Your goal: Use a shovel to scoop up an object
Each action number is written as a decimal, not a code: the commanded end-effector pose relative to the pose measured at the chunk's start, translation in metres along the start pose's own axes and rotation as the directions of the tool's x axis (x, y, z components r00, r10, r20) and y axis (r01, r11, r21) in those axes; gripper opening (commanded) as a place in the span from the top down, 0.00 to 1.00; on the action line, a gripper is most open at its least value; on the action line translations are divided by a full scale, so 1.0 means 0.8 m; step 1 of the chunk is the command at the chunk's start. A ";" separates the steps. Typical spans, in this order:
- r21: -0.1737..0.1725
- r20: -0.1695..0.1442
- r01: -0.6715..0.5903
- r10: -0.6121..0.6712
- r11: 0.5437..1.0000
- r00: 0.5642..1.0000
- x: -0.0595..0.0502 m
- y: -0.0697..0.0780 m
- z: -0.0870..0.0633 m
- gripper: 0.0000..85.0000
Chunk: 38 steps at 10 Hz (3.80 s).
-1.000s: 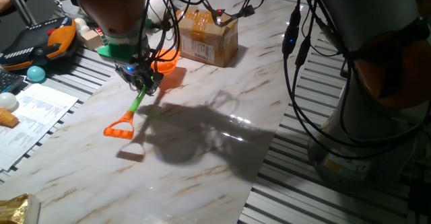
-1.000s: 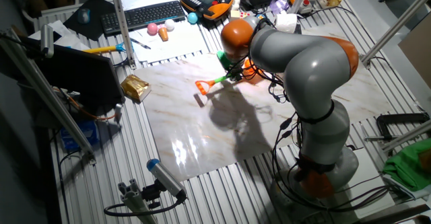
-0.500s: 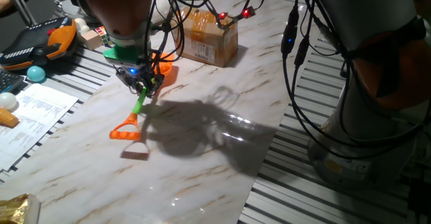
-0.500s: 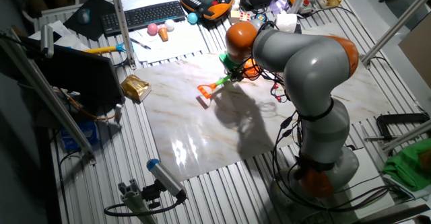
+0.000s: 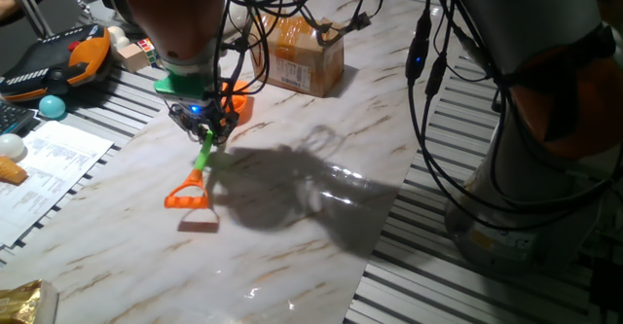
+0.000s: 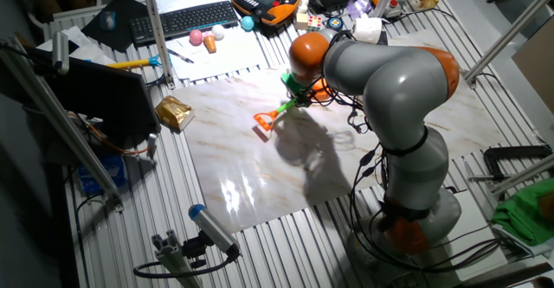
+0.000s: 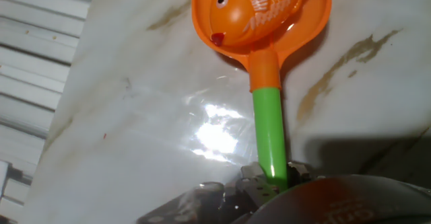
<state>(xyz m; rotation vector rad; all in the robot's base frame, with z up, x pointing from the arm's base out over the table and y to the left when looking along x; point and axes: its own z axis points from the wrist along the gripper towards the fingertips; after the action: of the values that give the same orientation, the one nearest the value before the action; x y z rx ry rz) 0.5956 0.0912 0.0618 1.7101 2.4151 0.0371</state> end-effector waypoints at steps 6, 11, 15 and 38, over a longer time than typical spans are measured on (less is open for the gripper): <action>-0.028 -0.003 0.009 -0.009 1.000 1.000 0.007 -0.002 0.015 0.93; -0.026 -0.001 0.000 0.000 1.000 1.000 0.009 -0.002 0.023 0.53; -0.031 -0.014 -0.013 0.013 0.999 1.000 0.006 -0.002 0.014 0.59; -0.002 -0.090 -0.020 0.020 1.000 0.996 -0.034 -0.068 -0.151 0.99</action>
<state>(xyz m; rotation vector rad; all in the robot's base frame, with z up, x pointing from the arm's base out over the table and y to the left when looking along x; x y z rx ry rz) 0.5340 0.0574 0.1772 1.7662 2.4594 0.1246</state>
